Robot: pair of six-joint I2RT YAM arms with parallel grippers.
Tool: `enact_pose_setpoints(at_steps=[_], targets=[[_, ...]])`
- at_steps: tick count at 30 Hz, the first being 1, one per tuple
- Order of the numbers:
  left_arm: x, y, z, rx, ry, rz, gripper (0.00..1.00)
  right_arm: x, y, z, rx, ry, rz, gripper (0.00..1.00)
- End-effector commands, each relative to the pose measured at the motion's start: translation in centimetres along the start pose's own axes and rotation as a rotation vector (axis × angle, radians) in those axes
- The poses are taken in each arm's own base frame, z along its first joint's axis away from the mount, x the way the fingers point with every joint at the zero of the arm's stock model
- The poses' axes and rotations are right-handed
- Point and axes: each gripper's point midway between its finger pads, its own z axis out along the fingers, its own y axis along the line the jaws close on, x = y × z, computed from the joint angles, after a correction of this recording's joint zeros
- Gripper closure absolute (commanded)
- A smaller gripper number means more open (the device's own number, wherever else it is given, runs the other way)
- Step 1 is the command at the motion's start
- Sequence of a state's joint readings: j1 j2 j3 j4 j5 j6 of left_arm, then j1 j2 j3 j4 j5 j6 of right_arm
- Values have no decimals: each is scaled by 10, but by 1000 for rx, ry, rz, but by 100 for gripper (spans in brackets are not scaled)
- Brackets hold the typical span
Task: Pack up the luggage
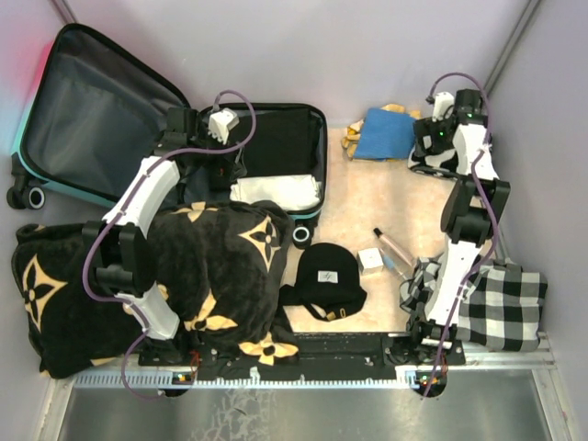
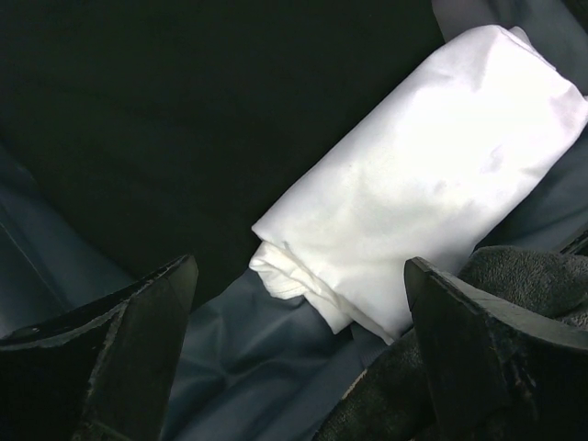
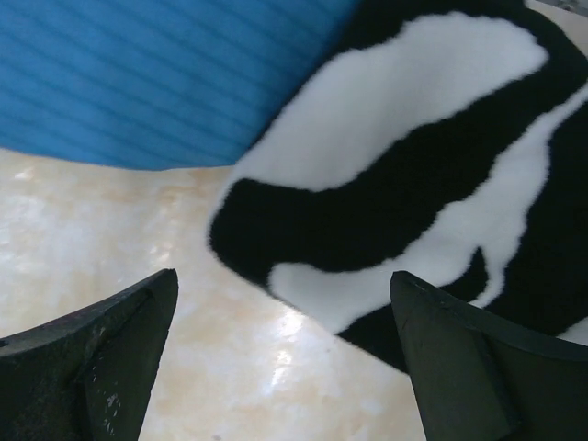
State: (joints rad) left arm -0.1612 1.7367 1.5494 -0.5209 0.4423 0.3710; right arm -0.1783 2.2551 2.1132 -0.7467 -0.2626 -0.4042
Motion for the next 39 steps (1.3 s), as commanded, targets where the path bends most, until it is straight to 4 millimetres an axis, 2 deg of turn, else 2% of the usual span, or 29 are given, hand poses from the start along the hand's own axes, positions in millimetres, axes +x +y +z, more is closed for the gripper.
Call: enact_pose_setpoints(at_steps=[1,4,6,9,12,15,18,21,24,27,30,35,39], targets=[[-11,-3,-3,16,-45,25,0,1,-28,18,49,-2,46,1],[-12,-2,0,22,-46,34,0,0,-34,33,41,-18,106,1],[-12,-2,2,26,-41,41,0,12,-30,43,15,9,129,1],[-13,1,0,17,-37,49,0,46,-13,52,-63,111,149,2],[-13,2,-1,6,-40,51,0,84,9,46,-178,211,204,7],[-13,1,-1,7,-46,54,0,110,23,26,-271,258,264,11],[-14,0,0,14,-57,54,0,124,42,-1,-336,278,285,13],[-15,-1,1,21,-65,50,0,140,68,-27,-393,301,297,13],[-16,-2,3,29,-71,50,0,165,96,-49,-464,350,316,14],[-17,-4,3,38,-80,52,0,184,122,-62,-510,385,302,14],[-21,-7,4,57,-96,50,0,190,158,-60,-566,408,272,14],[-35,-14,4,108,-133,44,0,176,223,-51,-644,407,153,15],[-53,-34,1,164,-174,61,1,155,249,-48,-672,371,69,15]])
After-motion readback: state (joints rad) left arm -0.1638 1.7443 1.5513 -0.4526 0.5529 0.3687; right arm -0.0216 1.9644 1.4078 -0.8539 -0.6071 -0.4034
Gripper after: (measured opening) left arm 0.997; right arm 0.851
